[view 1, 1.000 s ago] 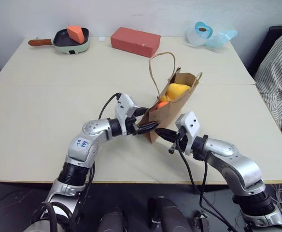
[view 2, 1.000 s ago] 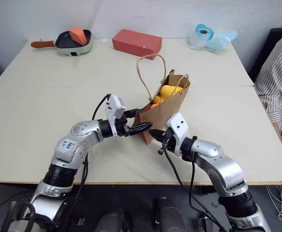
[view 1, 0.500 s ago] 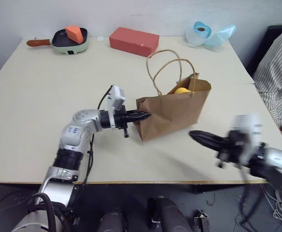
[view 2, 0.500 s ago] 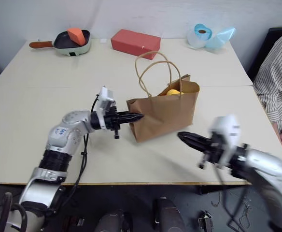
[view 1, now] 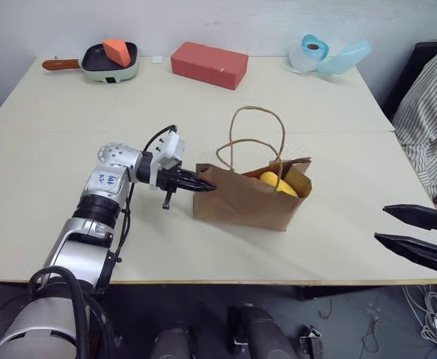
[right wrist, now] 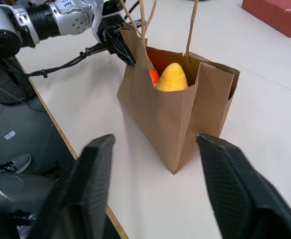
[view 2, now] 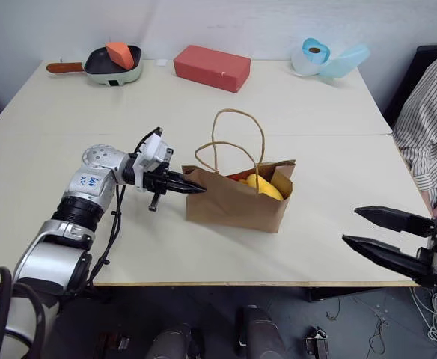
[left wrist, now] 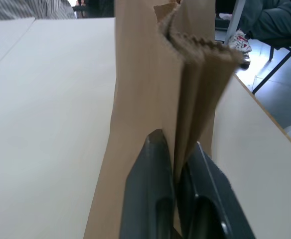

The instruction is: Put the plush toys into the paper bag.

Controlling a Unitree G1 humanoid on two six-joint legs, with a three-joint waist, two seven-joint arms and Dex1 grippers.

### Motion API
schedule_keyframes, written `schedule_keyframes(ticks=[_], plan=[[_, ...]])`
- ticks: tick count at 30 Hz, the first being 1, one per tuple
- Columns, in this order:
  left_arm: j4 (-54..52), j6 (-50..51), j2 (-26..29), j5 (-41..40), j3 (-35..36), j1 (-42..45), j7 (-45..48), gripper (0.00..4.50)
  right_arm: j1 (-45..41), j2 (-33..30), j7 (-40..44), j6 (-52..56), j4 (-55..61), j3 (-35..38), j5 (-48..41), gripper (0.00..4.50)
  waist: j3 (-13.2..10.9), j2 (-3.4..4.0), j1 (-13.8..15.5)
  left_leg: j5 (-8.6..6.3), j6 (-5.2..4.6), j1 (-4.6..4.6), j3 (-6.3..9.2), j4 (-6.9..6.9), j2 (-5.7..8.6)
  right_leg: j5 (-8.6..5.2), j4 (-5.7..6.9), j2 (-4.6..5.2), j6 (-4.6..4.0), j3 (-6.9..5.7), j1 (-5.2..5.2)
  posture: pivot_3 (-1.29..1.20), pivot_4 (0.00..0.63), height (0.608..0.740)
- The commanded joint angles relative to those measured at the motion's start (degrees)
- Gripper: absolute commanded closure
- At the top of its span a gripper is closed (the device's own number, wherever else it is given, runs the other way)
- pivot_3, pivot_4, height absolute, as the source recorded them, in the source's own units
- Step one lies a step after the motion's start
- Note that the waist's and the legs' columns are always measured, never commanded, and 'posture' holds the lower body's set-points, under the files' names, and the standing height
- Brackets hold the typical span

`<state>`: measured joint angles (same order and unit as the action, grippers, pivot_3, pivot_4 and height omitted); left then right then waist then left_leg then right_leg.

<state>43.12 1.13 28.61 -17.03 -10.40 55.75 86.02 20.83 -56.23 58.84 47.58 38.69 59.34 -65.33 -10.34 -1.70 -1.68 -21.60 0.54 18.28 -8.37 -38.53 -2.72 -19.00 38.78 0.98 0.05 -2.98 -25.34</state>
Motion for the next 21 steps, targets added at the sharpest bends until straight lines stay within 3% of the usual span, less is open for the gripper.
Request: schedule_keyframes(ticks=[1,3,8,11,15,21], plan=[[-8.89,8.05,6.31,-1.67,2.63,-2.93,2.90,3.18,-2.34,-1.72,1.13,-3.12,-1.47,-3.74,3.11,0.48,-0.01,-0.02,-0.43,0.01,0.01,-0.01,-0.01,0.00,-0.02,0.00,0.03,0.00,0.00,0.01,-0.02,0.00,0.150,0.740],[-17.99,15.75,12.44,-4.59,5.36,-7.36,2.48,2.54,-4.53,-2.90,2.42,-4.39,-4.02,-6.20,4.62,0.00,-0.02,-0.02,-0.92,0.01,0.06,-0.08,-0.01,0.05,-0.01,0.00,0.16,-0.01,-0.01,0.12,-0.07,0.00,0.150,0.740],[-38.51,40.43,31.68,-18.49,18.68,-19.46,2.71,0.94,-11.31,-7.50,8.37,-7.40,-13.57,-12.28,8.86,0.00,-0.10,-0.08,-1.42,0.08,0.18,-0.14,0.07,0.13,-0.06,-0.02,0.24,-0.02,-0.04,0.15,-0.18,0.00,0.150,0.740],[-44.24,47.02,38.14,-24.29,28.56,-25.34,0.79,0.05,-16.66,-10.76,12.55,-8.14,-20.48,-16.13,9.98,0.00,-0.13,-0.04,-1.01,0.05,0.12,-0.11,0.12,0.10,-0.01,-0.04,0.16,0.06,-0.06,0.14,-0.14,0.00,0.150,0.740],[-47.90,48.66,38.73,-25.61,33.03,-29.45,-3.80,0.05,-24.77,-12.22,15.11,-10.61,-27.14,-23.72,13.10,0.00,-0.15,0.14,0.34,-0.04,-0.07,-0.08,0.13,-0.04,0.10,-0.04,0.12,0.16,-0.06,0.12,-0.09,0.00,0.150,0.740],[-50.34,45.18,43.03,-23.44,38.29,-38.70,-1.40,0.02,-34.35,-13.86,20.06,-12.79,-32.76,-31.32,16.53,0.00,-0.20,0.17,-0.05,-0.10,-0.10,0.09,0.09,-0.06,0.06,-0.04,0.07,0.16,-0.06,0.07,-0.24,0.00,0.150,0.740]])
